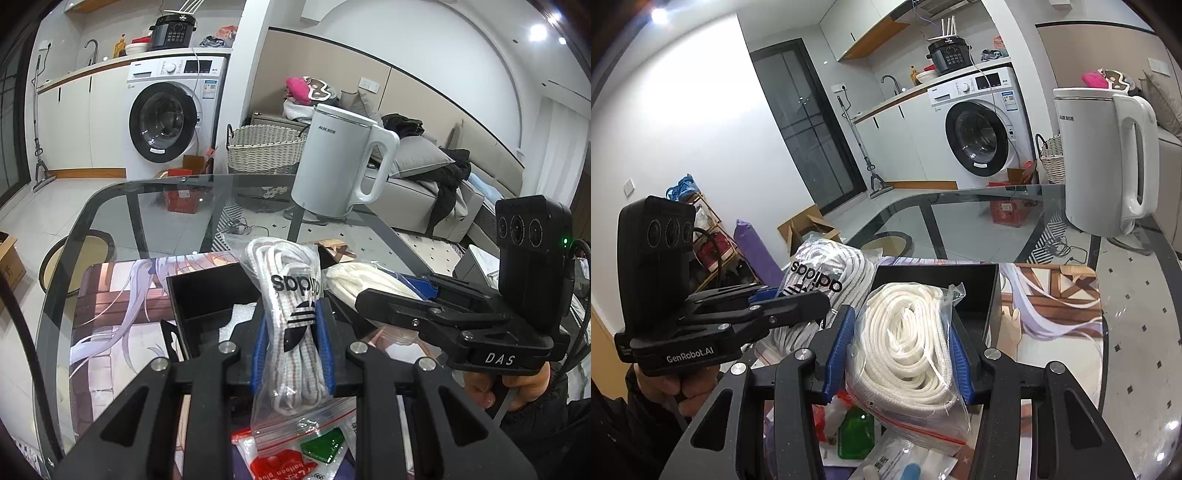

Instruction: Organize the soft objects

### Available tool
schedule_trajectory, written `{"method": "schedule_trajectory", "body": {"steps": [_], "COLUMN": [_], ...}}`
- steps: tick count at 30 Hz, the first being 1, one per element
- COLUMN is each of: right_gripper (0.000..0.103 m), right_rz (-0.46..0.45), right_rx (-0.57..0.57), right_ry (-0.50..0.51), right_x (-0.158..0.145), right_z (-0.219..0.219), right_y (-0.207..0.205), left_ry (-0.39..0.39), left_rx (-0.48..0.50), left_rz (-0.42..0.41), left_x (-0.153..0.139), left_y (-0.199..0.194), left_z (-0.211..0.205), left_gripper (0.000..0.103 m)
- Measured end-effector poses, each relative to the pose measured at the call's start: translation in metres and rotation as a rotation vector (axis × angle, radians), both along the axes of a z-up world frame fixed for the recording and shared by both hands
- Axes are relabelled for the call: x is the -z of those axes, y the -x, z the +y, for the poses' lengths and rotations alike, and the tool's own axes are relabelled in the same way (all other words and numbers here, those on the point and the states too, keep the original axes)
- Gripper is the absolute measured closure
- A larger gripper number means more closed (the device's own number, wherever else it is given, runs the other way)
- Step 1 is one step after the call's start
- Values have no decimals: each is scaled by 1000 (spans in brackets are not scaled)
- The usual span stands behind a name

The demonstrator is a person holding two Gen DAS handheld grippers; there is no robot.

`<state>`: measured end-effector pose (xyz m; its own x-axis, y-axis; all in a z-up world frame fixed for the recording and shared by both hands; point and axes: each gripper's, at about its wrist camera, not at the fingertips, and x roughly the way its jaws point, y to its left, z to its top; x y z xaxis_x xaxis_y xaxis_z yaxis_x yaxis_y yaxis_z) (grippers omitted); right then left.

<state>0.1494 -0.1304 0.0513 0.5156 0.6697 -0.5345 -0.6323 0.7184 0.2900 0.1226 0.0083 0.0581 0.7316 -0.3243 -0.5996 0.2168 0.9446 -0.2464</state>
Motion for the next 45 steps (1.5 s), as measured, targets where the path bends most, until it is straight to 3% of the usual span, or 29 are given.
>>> {"method": "schedule_trajectory", "body": {"steps": [21, 45], "right_gripper": [55, 55], "right_rz": [-31, -79], "right_rx": [11, 21], "right_ry": [106, 203], "right_x": [11, 16], "right_z": [31, 52], "right_y": [-27, -32], "left_ry": [-39, -237], "left_rx": [-44, -145], "left_rz": [6, -25], "left_x": [17, 35], "left_y": [-29, -40], "left_z": [8, -8], "left_gripper": [81, 81]}}
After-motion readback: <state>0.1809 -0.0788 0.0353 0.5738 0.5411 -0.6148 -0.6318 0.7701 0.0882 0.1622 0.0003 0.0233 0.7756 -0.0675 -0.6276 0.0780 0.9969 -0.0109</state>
